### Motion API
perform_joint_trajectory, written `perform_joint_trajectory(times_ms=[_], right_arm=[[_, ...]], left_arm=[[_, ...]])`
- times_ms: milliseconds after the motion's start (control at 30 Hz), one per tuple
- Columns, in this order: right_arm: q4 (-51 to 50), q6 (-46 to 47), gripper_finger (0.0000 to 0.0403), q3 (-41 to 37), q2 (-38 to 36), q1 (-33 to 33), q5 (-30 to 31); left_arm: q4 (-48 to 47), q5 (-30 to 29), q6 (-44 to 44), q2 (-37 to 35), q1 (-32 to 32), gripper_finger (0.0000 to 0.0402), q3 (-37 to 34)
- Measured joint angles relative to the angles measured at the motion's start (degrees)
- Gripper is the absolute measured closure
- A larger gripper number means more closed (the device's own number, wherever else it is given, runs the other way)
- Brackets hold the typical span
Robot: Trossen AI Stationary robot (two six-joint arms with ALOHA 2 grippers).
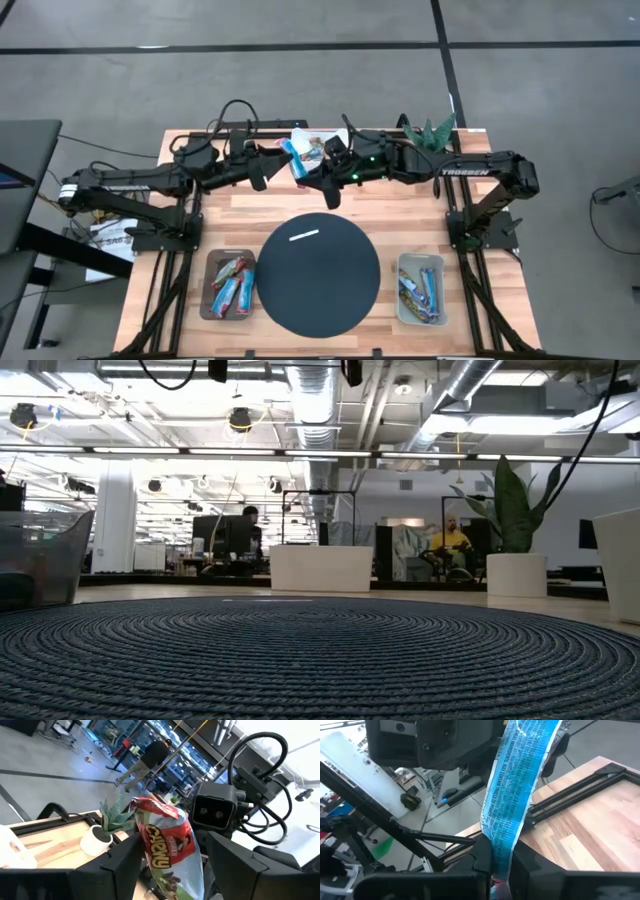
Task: Pick and place Granola Bars by type
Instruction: Put the red granola bar into the black bin
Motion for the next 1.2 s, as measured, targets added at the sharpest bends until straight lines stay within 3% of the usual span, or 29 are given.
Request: perform_joint_trajectory(times_ms=[333, 767, 967, 1200], right_arm=[[0.0, -1.4, 0.0386, 0.0, 0.0, -0.3, -1.4], [1.1, -1.4, 0.0382, 0.0, 0.0, -0.3, -2.5], [2.1, -1.4, 0.0350, 0.0, 0.0, -0.3, -2.7], [2.1, -1.4, 0.0342, 0.0, 0.0, -0.6, -2.7]], left_arm=[[-0.1, 1.7, -1.4, 0.0, 1.3, 0.0198, 0.0], [-0.1, 2.0, -1.5, 0.0, 1.2, 0.0329, 0.0], [-0.1, 1.9, -1.5, 0.0, 1.2, 0.0334, 0.0], [-0.1, 2.2, -1.5, 0.0, 1.2, 0.0334, 0.0]])
